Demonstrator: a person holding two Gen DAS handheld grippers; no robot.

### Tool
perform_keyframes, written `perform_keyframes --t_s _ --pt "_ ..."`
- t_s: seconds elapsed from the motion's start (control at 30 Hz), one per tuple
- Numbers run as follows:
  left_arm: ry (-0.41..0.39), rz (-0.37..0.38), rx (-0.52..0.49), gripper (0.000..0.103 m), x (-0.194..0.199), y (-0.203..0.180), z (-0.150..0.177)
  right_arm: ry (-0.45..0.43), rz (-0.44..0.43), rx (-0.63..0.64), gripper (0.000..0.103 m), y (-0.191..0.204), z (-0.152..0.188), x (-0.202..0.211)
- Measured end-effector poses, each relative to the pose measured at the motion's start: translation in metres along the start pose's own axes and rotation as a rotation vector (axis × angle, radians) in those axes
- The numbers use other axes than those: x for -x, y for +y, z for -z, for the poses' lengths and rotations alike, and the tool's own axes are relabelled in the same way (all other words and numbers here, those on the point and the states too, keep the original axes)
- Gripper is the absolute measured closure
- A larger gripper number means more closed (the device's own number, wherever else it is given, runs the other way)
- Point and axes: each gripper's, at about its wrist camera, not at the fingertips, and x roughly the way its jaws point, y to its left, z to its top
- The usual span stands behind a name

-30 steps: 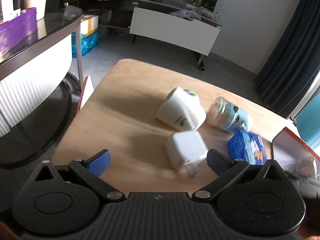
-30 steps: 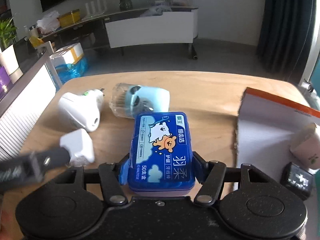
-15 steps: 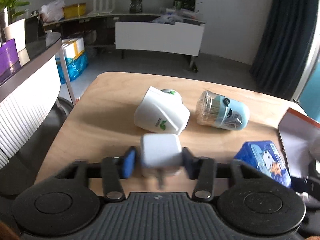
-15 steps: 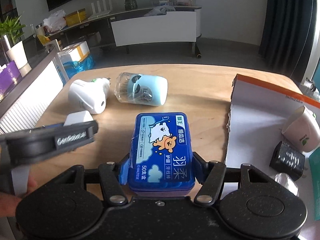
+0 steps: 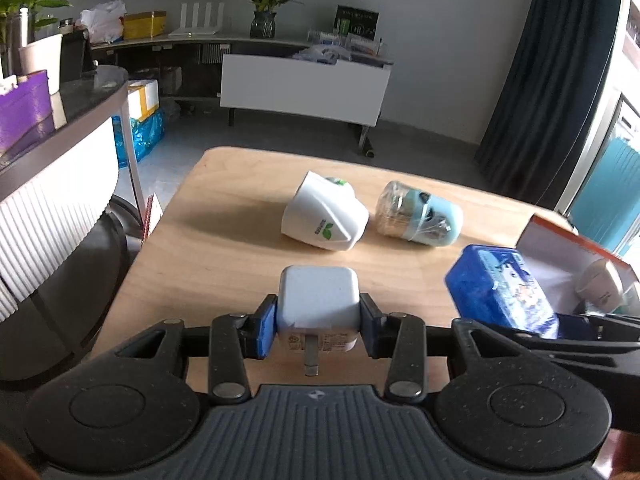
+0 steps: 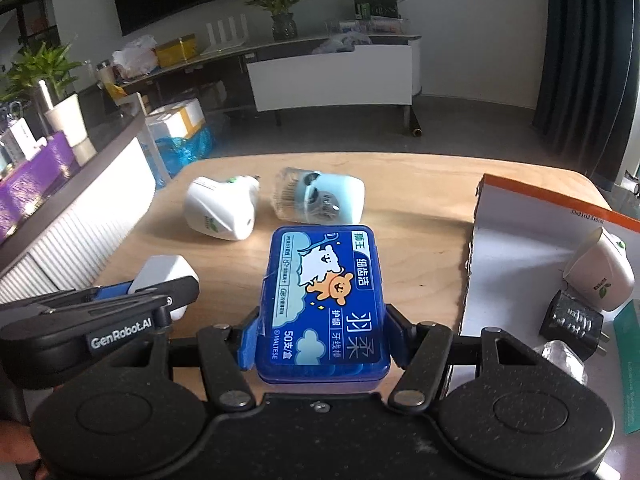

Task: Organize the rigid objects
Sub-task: 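Carry the white adapter and blue printed box with both tools over the tray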

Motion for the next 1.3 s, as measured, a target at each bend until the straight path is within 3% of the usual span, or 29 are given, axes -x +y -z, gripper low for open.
perform_keyframes --t_s 0.77,1.3 --pt "-0.070 0.000 0.000 0.061 0.087 -0.018 0.004 -0.093 0.024 0.011 0.030 0.020 0.015 0.093" --pt "-0.094 0.012 -0.029 0.061 0.113 -0.028 0.012 -0.147 0.028 -0.009 0.030 0.015 0.027 0.132"
